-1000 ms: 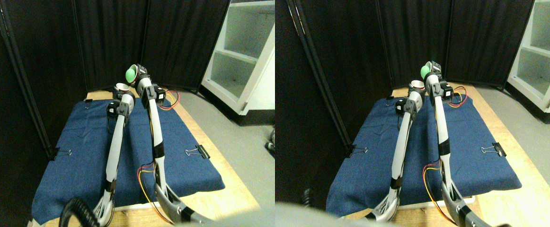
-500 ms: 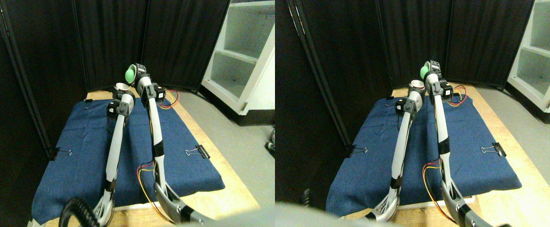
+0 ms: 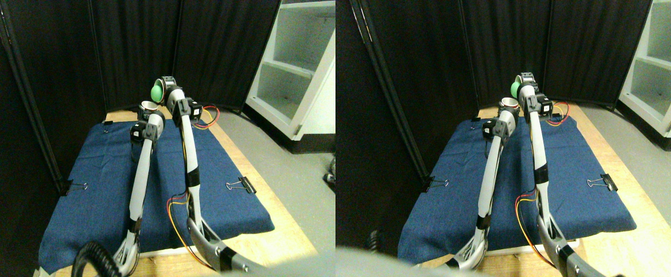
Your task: Pour (bimanual)
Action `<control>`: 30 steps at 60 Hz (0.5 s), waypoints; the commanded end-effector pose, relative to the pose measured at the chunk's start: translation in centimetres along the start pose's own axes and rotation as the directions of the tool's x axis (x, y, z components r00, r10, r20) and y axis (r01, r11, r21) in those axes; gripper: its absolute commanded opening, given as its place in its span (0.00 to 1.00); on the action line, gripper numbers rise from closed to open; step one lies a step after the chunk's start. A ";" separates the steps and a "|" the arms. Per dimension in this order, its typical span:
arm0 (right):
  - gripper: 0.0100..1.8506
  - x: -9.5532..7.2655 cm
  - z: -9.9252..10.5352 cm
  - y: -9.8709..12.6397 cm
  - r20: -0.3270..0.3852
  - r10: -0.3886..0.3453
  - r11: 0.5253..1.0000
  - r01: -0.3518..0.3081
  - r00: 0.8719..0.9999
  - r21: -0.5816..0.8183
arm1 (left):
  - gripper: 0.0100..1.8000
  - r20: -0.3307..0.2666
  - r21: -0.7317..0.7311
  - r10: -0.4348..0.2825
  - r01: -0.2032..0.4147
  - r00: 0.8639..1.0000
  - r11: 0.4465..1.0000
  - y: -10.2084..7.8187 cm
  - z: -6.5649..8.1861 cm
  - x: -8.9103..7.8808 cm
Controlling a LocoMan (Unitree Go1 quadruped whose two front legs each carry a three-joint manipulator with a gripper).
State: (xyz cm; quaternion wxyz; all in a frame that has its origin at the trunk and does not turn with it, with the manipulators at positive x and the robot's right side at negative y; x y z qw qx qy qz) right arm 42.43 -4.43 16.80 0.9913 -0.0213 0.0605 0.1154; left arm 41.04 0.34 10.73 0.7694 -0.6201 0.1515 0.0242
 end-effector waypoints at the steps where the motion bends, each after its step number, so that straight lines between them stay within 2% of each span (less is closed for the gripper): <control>1: 0.17 0.6 0.3 0.4 0.036 0.048 0.999 -0.047 0.998 -0.008 | 0.18 0.013 -0.019 -0.039 0.039 0.999 0.999 -0.6 0.2 0.2; 26: 0.17 0.5 0.1 0.9 0.006 0.031 0.991 -0.030 0.999 -0.131 | 0.18 0.016 -0.024 -0.039 0.039 0.999 0.999 -0.5 0.4 0.5; 30: 0.17 0.4 0.1 0.9 0.004 0.001 0.995 -0.001 1.000 -0.104 | 0.18 0.018 -0.021 -0.040 0.040 0.999 0.999 -0.5 0.3 0.5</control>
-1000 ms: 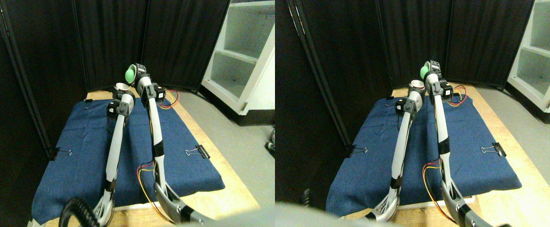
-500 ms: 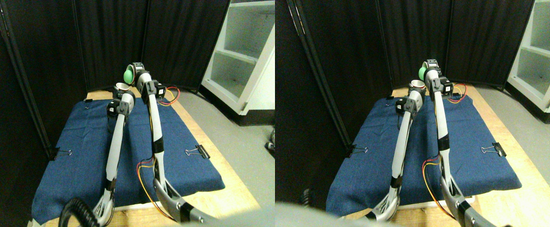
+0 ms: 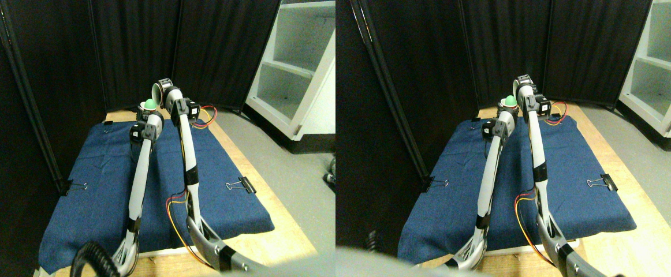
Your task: Pour (bimanual)
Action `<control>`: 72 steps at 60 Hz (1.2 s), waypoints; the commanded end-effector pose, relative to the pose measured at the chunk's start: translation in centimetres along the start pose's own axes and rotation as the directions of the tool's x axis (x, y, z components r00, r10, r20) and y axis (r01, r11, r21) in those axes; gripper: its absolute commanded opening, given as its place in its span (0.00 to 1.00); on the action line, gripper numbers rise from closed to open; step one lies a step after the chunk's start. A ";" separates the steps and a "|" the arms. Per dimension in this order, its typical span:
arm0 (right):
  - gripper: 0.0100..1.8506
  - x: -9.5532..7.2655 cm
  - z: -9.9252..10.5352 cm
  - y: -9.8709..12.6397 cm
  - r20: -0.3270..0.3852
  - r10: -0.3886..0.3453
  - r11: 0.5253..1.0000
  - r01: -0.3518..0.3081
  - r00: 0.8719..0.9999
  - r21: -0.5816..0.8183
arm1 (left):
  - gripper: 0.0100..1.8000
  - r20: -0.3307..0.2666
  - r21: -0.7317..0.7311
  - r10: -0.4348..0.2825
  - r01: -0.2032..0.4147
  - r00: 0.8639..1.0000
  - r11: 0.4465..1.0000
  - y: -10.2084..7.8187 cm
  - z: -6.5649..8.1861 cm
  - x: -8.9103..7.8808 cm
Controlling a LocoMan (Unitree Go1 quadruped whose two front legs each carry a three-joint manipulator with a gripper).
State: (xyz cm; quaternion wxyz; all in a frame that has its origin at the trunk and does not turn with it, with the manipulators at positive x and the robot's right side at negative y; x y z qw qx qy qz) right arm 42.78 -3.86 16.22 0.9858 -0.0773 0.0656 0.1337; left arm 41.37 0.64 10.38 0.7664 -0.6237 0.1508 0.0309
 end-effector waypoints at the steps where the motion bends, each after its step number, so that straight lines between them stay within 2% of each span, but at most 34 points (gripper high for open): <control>1: 0.17 -0.1 0.7 0.3 0.028 -0.035 0.999 0.034 0.999 0.017 | 0.18 0.009 -0.010 -0.049 0.049 0.999 0.999 -0.8 0.0 0.2; 5: 0.17 0.2 0.6 -0.2 0.045 -0.033 0.996 0.029 0.998 0.088 | 0.18 0.002 -0.005 -0.053 0.053 0.999 0.999 -0.8 -0.1 0.2; 7: 0.17 0.4 0.5 -0.6 0.042 -0.060 0.986 0.052 0.997 0.159 | 0.18 0.002 -0.008 -0.051 0.051 0.999 0.999 -0.8 -0.1 0.3; 15: 0.17 0.5 0.3 -1.5 0.053 -0.115 0.953 0.095 0.992 0.286 | 0.18 0.001 -0.006 -0.049 0.049 0.999 0.999 -0.8 -0.1 0.3; 18: 0.17 0.3 0.0 -2.0 0.054 -0.181 0.905 0.145 0.982 0.399 | 0.18 -0.001 -0.005 -0.046 0.046 0.999 0.999 -0.8 0.0 0.3; 21: 0.17 0.3 0.0 -2.2 0.062 -0.182 0.898 0.140 0.981 0.417 | 0.18 -0.005 -0.010 -0.045 0.045 0.999 0.999 -0.8 0.0 0.3; 27: 0.17 0.2 -0.2 -2.7 0.059 -0.217 0.842 0.156 0.974 0.516 | 0.18 0.004 -0.003 -0.045 0.045 0.999 0.999 -0.8 0.1 0.2; 28: 0.17 0.2 -0.3 -3.0 0.053 -0.243 0.756 0.155 0.969 0.636 | 0.18 0.013 0.000 -0.043 0.043 0.999 0.999 -0.8 0.1 0.2; 29: 0.17 0.2 -0.3 -3.0 0.053 -0.243 0.756 0.155 0.969 0.636 | 0.18 0.013 0.000 -0.043 0.043 0.999 0.999 -0.8 0.1 0.2; 30: 0.17 0.2 -0.3 -3.2 0.045 -0.263 0.714 0.163 0.964 0.681 | 0.18 0.008 0.001 -0.049 0.049 0.999 0.999 -0.8 0.1 0.2; 32: 0.17 0.2 -0.4 -3.2 0.042 -0.269 0.705 0.167 0.962 0.689 | 0.18 0.007 0.001 -0.051 0.051 0.999 0.999 -0.8 0.1 0.2; 35: 0.17 0.2 -0.5 -3.4 0.037 -0.277 0.654 0.161 0.960 0.739 | 0.18 0.018 -0.001 -0.052 0.052 0.998 0.999 -0.8 0.2 0.1; 38: 0.17 0.2 -0.7 -3.5 0.036 -0.279 0.631 0.155 0.960 0.760 | 0.18 0.014 -0.005 -0.054 0.054 0.998 0.999 -0.8 0.3 0.1; 40: 0.17 0.3 -0.9 -3.6 0.038 -0.281 0.585 0.140 0.959 0.799 | 0.18 0.011 -0.004 -0.058 0.058 0.998 0.998 -0.8 0.5 0.1; 45: 0.17 0.2 -1.2 -3.8 0.054 -0.294 0.561 0.127 0.954 0.818 | 0.18 0.017 0.008 -0.064 0.064 0.998 0.998 -0.8 0.9 0.0; 50: 0.17 0.2 -1.8 -4.0 0.063 -0.293 0.450 0.079 0.954 0.890 | 0.18 0.025 0.029 -0.073 0.073 0.997 0.997 -0.7 1.2 0.0; 51: 0.17 0.2 -1.9 -4.0 0.059 -0.291 0.415 0.071 0.955 0.907 | 0.18 0.026 0.031 -0.075 0.074 0.997 0.997 -0.7 1.3 0.0; 52: 0.17 0.1 -2.0 -4.1 0.068 -0.278 0.407 0.053 0.958 0.912 | 0.18 0.025 0.032 -0.076 0.075 0.997 0.997 -0.6 1.4 0.0; 55: 0.17 0.1 -2.2 -4.1 0.066 -0.286 0.397 0.056 0.956 0.916 | 0.18 0.027 0.031 -0.073 0.072 0.997 0.997 -0.6 1.6 0.0; 58: 0.17 0.0 -2.5 -4.2 0.063 -0.288 0.362 0.048 0.956 0.931 | 0.18 0.017 0.024 -0.070 0.070 0.997 0.997 -0.3 1.9 0.2; 61: 0.17 -0.1 -2.9 -4.4 0.066 -0.285 0.359 0.043 0.956 0.932 | 0.18 0.022 0.024 -0.069 0.069 0.997 0.997 -0.1 2.2 0.2; 63: 0.17 -0.1 -3.3 -4.5 0.051 -0.273 0.267 0.025 0.961 0.963 | 0.18 0.031 0.027 -0.068 0.067 0.997 0.997 0.2 2.5 0.2; 71: 0.17 -0.2 -4.6 -5.0 0.052 -0.289 0.211 0.011 0.956 0.977 | 0.18 0.056 0.032 -0.063 0.061 0.996 0.998 1.0 3.2 0.4; 72: 0.17 -0.2 -5.1 -5.1 0.036 -0.282 0.168 0.013 0.959 0.986 | 0.18 0.061 0.029 -0.060 0.058 0.996 0.998 1.5 3.5 0.5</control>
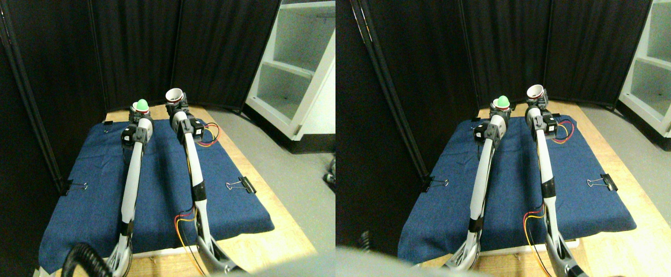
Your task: Pour (bimanual)
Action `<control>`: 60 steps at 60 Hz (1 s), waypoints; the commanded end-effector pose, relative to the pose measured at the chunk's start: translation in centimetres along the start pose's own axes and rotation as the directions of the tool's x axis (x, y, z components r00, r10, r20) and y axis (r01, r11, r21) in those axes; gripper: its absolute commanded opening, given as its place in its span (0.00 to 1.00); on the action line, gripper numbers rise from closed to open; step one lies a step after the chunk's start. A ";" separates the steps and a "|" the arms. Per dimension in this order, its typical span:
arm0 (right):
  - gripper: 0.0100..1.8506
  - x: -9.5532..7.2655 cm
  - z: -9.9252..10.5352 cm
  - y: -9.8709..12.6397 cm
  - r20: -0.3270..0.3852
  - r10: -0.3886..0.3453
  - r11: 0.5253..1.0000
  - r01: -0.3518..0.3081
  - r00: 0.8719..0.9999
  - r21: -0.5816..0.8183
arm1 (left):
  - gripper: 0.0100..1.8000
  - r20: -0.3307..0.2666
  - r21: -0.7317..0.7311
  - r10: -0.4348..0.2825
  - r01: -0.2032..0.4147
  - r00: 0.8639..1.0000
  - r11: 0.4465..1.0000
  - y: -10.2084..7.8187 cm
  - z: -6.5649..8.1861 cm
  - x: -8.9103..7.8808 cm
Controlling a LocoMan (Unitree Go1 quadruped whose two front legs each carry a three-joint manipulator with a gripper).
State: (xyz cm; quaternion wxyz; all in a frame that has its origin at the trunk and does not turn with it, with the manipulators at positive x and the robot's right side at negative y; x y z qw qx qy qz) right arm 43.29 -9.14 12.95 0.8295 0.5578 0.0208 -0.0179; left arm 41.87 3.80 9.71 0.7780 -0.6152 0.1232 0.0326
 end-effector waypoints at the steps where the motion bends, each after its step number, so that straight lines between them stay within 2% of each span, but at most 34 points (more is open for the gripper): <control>1: 0.17 0.2 0.2 -1.4 0.007 -0.019 0.998 0.019 1.000 0.055 | 0.18 0.018 -0.002 -0.027 0.027 0.999 1.000 0.5 0.6 0.4; 4: 0.17 0.3 0.2 -1.8 0.011 -0.019 0.998 0.018 1.000 0.062 | 0.18 0.024 -0.003 -0.023 0.024 0.999 1.000 0.9 0.7 0.4; 7: 0.17 0.3 0.3 -2.3 0.018 -0.048 0.991 0.046 0.999 0.122 | 0.18 0.036 -0.002 -0.018 0.018 0.999 1.000 1.5 1.1 0.6; 15: 0.17 -0.1 0.4 -3.3 0.046 -0.075 0.989 0.068 0.996 0.129 | 0.18 0.066 -0.023 0.004 -0.002 0.998 1.000 3.0 1.6 0.9; 21: 0.17 -0.4 0.3 -4.2 0.072 -0.091 0.982 0.077 0.993 0.174 | 0.18 0.088 -0.021 0.017 -0.015 0.996 1.000 4.3 1.5 1.1; 32: 0.17 -0.3 0.4 -6.1 0.063 -0.106 0.975 0.091 0.992 0.204 | 0.18 0.113 -0.048 0.050 -0.045 0.992 0.998 6.6 1.3 1.8; 41: 0.17 0.0 0.6 -7.4 0.056 -0.122 0.965 0.105 0.991 0.241 | 0.18 0.135 -0.047 0.052 -0.046 0.989 0.998 7.6 1.3 2.5; 45: 0.17 0.2 0.6 -7.9 0.076 -0.134 0.964 0.112 0.988 0.240 | 0.18 0.147 -0.053 0.049 -0.041 0.988 0.998 8.0 1.4 2.8; 60: 0.17 0.7 0.6 -9.6 0.072 -0.164 0.963 0.144 0.984 0.226 | 0.18 0.182 -0.050 0.055 -0.046 0.982 0.998 9.0 1.9 3.4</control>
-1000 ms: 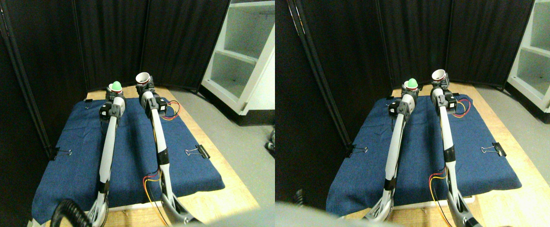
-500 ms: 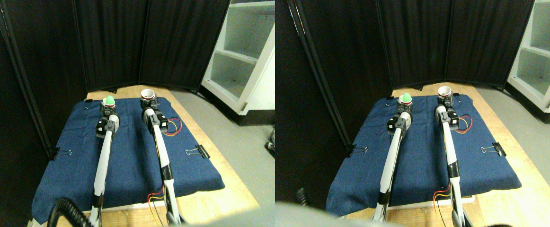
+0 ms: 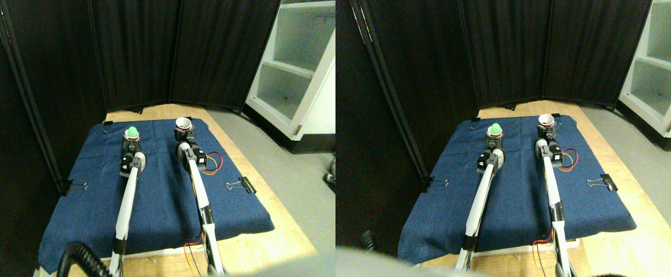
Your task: Pour (bimanual)
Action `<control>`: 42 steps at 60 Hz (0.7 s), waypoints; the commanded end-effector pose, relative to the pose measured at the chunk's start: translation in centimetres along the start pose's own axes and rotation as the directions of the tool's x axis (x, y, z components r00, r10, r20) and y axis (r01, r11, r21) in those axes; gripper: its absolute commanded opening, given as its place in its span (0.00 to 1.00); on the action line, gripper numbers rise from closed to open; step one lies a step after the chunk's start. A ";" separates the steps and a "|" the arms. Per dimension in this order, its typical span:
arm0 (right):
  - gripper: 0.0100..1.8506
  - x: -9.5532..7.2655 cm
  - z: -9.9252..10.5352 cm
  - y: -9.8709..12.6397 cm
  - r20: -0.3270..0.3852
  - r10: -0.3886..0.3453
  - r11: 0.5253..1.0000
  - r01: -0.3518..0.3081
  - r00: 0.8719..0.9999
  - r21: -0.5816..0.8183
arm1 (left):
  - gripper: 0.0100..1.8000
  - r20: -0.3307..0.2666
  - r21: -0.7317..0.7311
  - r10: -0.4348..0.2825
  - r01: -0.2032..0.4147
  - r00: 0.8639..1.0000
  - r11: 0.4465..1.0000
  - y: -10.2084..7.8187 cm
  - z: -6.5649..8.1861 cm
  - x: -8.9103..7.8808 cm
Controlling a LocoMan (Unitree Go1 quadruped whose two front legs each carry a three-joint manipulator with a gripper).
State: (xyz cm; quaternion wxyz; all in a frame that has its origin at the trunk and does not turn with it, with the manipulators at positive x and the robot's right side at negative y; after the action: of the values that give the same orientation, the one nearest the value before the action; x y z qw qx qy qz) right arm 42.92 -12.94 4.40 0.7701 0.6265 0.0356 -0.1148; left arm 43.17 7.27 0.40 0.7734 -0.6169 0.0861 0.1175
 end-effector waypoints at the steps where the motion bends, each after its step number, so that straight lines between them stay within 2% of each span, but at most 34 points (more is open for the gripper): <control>1: 0.17 0.7 0.2 -0.2 0.008 0.017 0.999 -0.018 1.000 0.040 | 0.18 0.025 -0.015 -0.035 0.035 0.999 0.999 -0.4 0.3 0.4; 15: 0.17 1.2 -0.4 -1.6 0.024 -0.011 1.000 0.010 1.000 0.023 | 0.18 0.060 -0.023 -0.028 0.029 0.998 0.999 0.6 0.4 0.2; 28: 0.17 2.0 -0.9 -2.9 0.028 -0.020 0.998 0.019 0.999 0.054 | 0.18 0.056 -0.044 -0.016 0.019 0.998 0.999 1.5 0.4 0.1; 35: 0.17 1.8 -1.1 -3.3 0.047 -0.029 0.999 0.028 0.998 0.021 | 0.18 0.050 -0.041 -0.017 0.020 0.999 0.999 2.0 0.6 0.1; 42: 0.17 1.8 -1.3 -3.9 0.045 -0.030 0.997 0.027 0.999 0.073 | 0.18 0.066 -0.037 -0.009 0.012 0.998 0.999 2.5 0.6 0.1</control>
State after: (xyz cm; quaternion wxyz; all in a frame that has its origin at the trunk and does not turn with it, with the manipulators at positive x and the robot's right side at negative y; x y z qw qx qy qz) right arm 43.67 -13.00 -0.40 0.7544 0.6366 0.0436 -0.1540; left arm 42.42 8.35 -1.76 0.7658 -0.6246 0.0670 0.1376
